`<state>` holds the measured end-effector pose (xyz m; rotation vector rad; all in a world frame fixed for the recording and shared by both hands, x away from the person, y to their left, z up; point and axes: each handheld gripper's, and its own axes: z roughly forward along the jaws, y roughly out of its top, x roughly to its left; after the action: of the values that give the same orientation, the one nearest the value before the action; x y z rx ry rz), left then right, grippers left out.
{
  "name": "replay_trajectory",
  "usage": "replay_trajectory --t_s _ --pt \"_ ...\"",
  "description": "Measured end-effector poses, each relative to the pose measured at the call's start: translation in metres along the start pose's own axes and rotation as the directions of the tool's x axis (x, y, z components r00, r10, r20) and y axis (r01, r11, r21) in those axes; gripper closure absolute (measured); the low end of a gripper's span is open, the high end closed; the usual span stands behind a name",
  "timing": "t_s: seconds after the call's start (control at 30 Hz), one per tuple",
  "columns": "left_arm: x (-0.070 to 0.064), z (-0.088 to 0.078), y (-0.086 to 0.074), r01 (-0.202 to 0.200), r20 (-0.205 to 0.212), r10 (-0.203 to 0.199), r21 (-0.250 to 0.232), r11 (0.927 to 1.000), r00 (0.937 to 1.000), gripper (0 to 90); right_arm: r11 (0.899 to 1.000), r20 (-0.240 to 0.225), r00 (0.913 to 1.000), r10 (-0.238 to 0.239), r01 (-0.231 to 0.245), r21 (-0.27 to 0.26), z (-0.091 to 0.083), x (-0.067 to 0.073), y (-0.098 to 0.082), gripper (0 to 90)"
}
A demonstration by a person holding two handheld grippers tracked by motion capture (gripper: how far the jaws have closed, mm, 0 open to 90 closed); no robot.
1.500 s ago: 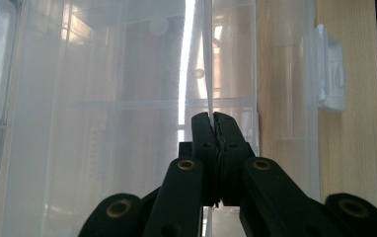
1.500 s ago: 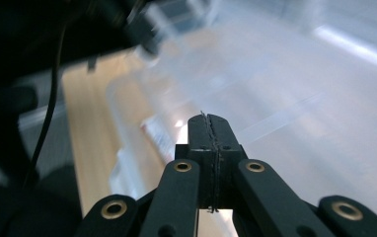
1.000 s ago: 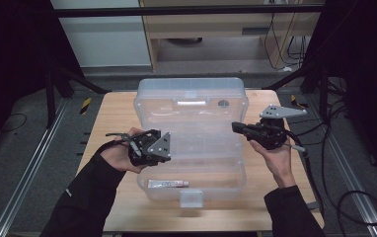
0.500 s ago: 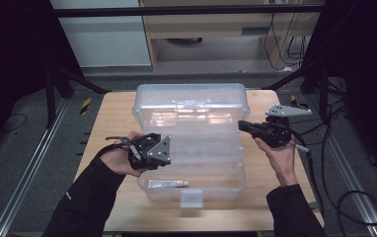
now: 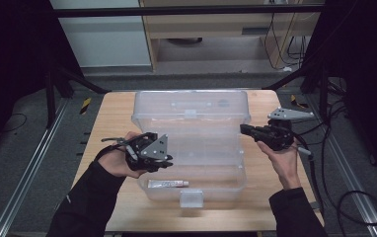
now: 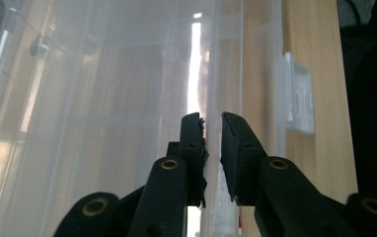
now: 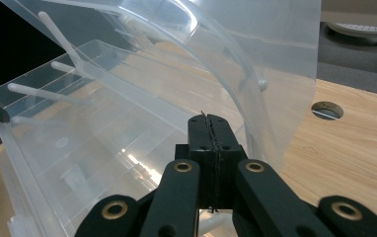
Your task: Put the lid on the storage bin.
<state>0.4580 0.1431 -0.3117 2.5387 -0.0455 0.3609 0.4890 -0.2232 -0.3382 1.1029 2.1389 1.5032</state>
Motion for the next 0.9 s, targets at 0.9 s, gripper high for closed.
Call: replay_trajectory --t_s 0.9 --pt "0.011 -0.01 -0.039 0.366 -0.043 -0.404 -0.346 0.8637 0.9136 86.0 1.0 -0.011 0.9999 -0.006 0.006 -0.003 -0.007 0.004 -0.007 90.0"
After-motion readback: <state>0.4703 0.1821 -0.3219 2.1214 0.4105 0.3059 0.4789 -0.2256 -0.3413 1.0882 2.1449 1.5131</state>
